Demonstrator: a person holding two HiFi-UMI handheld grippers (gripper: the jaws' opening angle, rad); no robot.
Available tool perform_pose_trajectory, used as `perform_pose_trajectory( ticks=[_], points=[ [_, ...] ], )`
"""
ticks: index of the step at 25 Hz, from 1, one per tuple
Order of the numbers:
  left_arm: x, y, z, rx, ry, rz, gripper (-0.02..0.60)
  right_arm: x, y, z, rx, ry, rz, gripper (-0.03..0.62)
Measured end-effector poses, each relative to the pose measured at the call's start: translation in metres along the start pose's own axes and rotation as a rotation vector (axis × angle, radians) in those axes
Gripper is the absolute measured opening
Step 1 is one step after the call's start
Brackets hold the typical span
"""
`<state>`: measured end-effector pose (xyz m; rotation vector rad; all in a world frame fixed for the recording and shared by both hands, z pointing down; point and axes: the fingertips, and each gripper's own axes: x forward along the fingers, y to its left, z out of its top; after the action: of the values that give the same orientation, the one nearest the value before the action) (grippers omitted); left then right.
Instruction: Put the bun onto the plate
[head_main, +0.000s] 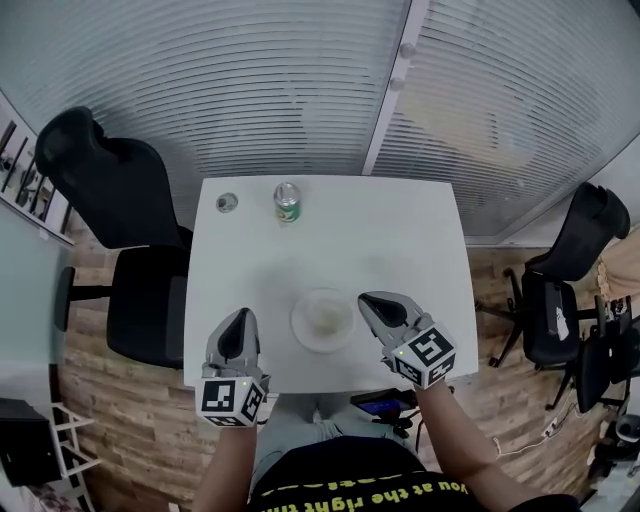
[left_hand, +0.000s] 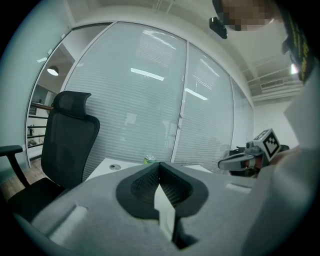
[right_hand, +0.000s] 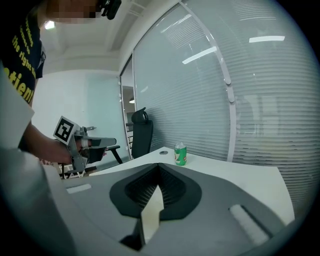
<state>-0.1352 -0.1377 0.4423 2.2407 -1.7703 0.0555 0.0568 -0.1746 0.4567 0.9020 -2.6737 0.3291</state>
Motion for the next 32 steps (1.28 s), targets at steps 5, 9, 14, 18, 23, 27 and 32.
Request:
perform_pose_trajectory(
  ticks=[5,9,14,18,23,27,32],
  points=[
    [-0.003,-0.008,0.005,0.009,-0.011,-0.016,0.0,-0.019,-0.007,0.008,0.008,-0.036,-0.043,0.008],
    [-0.006,-0.012,0.007,0.013,-0.017,-0.023,0.0,-0.036,-0.011,0.012,0.017,-0.059,-0.07,0.008],
    [-0.011,-0.015,0.009,0.019,-0.021,-0.025,0.0,-0.055,-0.02,0.015,0.049,-0.088,-0.106,0.008],
    [-0.013,-0.017,0.01,0.023,-0.022,-0.026,0.0,-0.067,-0.025,0.02,0.048,-0.105,-0.127,0.008],
    [-0.014,-0.019,0.012,0.027,-0.027,-0.026,0.0,-0.082,-0.03,0.025,0.065,-0.138,-0.158,0.007],
    [-0.014,-0.019,0.014,0.026,-0.032,-0.022,0.0,-0.091,-0.037,0.031,0.074,-0.165,-0.196,0.006],
    [-0.013,-0.021,0.014,0.025,-0.033,-0.022,0.0,-0.102,-0.051,0.033,0.083,-0.183,-0.243,0.006]
  ],
)
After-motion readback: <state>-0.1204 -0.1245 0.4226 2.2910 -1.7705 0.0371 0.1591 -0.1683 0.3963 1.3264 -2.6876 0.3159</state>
